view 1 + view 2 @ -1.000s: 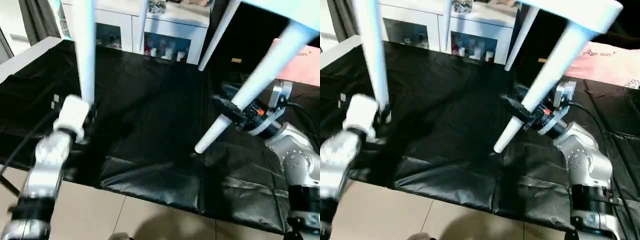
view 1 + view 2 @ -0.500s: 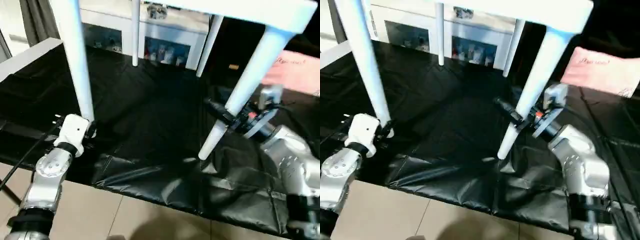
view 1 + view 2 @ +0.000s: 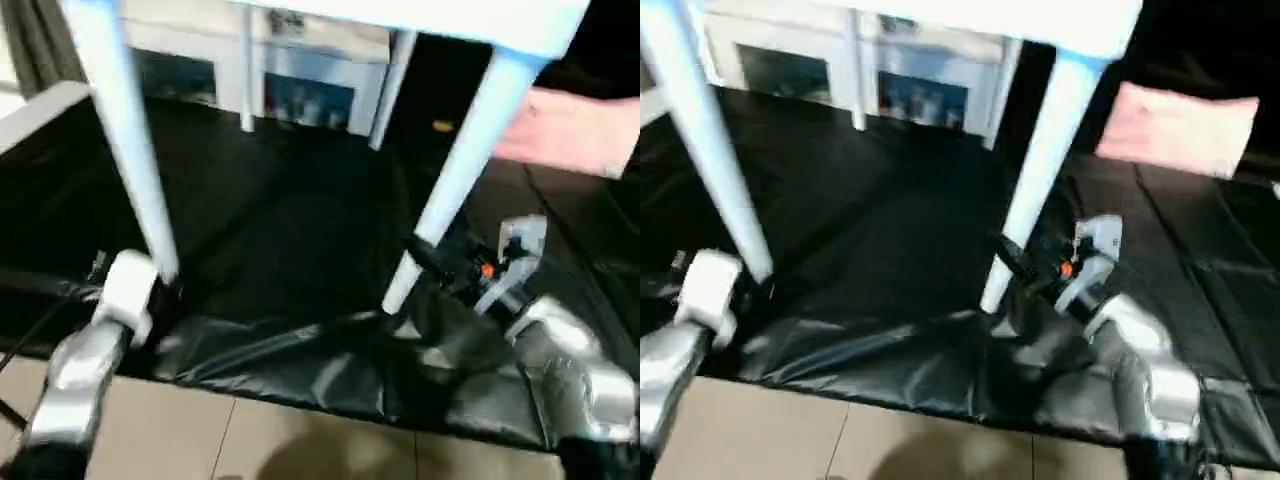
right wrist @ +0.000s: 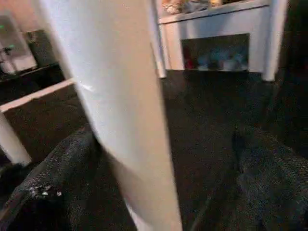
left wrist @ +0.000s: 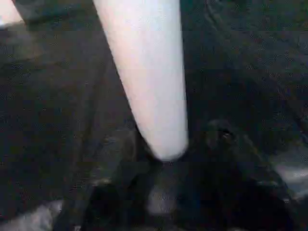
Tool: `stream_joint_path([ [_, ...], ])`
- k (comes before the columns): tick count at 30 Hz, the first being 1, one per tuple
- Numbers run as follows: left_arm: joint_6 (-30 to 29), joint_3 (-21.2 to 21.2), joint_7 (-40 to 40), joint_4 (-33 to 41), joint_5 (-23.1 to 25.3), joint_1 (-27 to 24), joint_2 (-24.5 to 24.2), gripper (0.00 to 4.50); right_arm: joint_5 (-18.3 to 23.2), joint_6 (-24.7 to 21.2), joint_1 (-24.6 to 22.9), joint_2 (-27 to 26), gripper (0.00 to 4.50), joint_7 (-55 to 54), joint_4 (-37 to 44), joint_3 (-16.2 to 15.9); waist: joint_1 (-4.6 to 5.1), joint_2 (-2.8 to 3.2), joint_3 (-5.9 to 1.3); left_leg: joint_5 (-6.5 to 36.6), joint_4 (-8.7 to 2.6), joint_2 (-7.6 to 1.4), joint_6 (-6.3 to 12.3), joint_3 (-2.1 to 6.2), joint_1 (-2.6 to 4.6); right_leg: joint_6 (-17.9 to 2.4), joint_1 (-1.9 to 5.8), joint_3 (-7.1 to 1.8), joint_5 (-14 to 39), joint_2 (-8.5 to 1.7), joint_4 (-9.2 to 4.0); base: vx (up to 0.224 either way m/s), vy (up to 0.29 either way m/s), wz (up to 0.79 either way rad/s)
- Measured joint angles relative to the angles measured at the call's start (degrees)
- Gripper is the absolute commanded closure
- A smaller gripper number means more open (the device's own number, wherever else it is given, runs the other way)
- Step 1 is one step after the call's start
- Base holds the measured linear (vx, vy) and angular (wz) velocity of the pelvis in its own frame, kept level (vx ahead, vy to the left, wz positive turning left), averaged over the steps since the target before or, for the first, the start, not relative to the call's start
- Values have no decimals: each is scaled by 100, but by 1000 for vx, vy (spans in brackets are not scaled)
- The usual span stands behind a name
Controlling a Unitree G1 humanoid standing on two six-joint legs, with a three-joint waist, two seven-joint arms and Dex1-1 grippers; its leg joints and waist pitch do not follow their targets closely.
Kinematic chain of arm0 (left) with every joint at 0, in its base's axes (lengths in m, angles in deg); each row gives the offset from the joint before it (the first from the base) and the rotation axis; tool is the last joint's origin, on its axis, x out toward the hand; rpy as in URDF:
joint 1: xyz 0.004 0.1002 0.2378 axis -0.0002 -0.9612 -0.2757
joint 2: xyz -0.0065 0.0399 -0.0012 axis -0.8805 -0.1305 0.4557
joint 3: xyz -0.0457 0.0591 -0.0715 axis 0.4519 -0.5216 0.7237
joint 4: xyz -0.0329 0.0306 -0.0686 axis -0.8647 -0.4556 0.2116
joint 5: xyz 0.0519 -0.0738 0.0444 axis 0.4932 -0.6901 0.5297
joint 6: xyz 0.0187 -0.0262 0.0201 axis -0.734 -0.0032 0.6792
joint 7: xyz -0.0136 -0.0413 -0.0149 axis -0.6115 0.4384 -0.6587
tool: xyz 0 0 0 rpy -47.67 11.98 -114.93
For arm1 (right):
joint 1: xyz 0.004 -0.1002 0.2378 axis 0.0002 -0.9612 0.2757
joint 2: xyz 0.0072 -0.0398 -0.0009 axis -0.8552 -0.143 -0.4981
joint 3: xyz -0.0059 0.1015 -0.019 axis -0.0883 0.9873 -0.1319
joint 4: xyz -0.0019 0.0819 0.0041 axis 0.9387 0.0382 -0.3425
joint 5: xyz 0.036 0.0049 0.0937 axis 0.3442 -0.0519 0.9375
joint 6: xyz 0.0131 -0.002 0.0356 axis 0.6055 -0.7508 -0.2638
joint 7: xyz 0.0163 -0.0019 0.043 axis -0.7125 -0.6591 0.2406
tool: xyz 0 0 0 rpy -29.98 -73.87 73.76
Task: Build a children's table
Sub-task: Flip table
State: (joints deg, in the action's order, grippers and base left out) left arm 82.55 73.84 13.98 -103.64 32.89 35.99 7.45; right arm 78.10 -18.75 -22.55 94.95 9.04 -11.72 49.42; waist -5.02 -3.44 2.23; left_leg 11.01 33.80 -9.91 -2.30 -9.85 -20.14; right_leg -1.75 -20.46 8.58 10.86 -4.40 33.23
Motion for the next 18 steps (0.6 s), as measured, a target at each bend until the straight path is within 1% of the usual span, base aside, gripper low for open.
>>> stream_joint_path([
  [3,23,329,254,604,-526,-466,11,148,-1,270,-422,-360,0,-199,434,-5,-18,3,0,-6,-23,-2,-10,-7,-28,-43,-53,-7,-7,5,25,17,-8,0],
  [4,9,466,335,944,-767,-696,39,145,-1,372,-639,-429,0,-233,627,-14,-31,7,2,3,-33,-2,-21,-10,-29,-46,-58,-7,8,5,25,55,-17,1],
  [6,-16,587,394,1263,-985,-869,74,143,-2,446,-786,-451,0,-254,746,-20,-47,18,10,5,-44,-2,-23,-14,-27,-48,-59,-7,17,5,25,27,-9,1],
  [8,-101,649,440,1964,-1279,-1266,153,113,14,564,-1115,-599,0,-271,1115,-43,-50,23,13,10,-61,-2,-31,-23,-9,-45,-52,-14,30,5,23,0,0,0],
  [9,-207,655,433,2332,-1404,-1482,208,106,15,589,-1287,-634,0,-306,1253,-95,-48,28,15,13,-65,-2,-34,-26,-3,-42,-51,-18,35,6,23,0,0,0],
  [10,-352,642,412,2848,-1562,-1816,280,104,-8,626,-1610,-681,0,-374,1469,-173,-48,46,27,16,-72,-2,-39,-28,5,-38,-48,-21,45,7,21,0,0,0],
  [11,-465,631,373,3133,-1618,-1999,311,100,-84,646,-1792,-685,0,-425,1542,-248,-45,56,35,17,-75,-2,-41,-29,11,-7,-45,-23,66,9,21,0,0,0],
  [12,-567,618,347,3361,-1662,-2136,319,87,-164,653,-1937,-680,0,-466,1566,-321,-41,74,47,17,-76,-2,-41,-29,12,-4,-46,-22,67,10,21,0,0,0],
  [13,-701,590,300,3653,-1698,-2273,325,71,-303,651,-2116,-643,0,-517,1607,-424,-41,80,52,17,-77,-2,-41,-29,16,-4,-44,-22,67,11,21,0,0,0],
  [14,-770,556,266,3837,-1704,-2346,327,62,-356,647,-2234,-618,0,-535,1650,-491,-42,86,55,17,-78,-2,-41,-29,19,-4,-40,-22,68,11,21,0,0,0],
  [16,-975,439,130,4204,-1678,-2487,409,62,-588,627,-2432,-646,0,-767,1763,-604,-30,113,64,17,-80,-2,-41,-28,22,-2,-33,-22,68,12,11,0,0,0],
  [18,-1074,273,72,4360,-1629,-2566,459,62,-754,583,-2515,-700,0,-967,1751,-611,-15,121,69,17,-79,-2,-41,-25,29,-2,-24,-22,68,14,0,0,0,0],
])
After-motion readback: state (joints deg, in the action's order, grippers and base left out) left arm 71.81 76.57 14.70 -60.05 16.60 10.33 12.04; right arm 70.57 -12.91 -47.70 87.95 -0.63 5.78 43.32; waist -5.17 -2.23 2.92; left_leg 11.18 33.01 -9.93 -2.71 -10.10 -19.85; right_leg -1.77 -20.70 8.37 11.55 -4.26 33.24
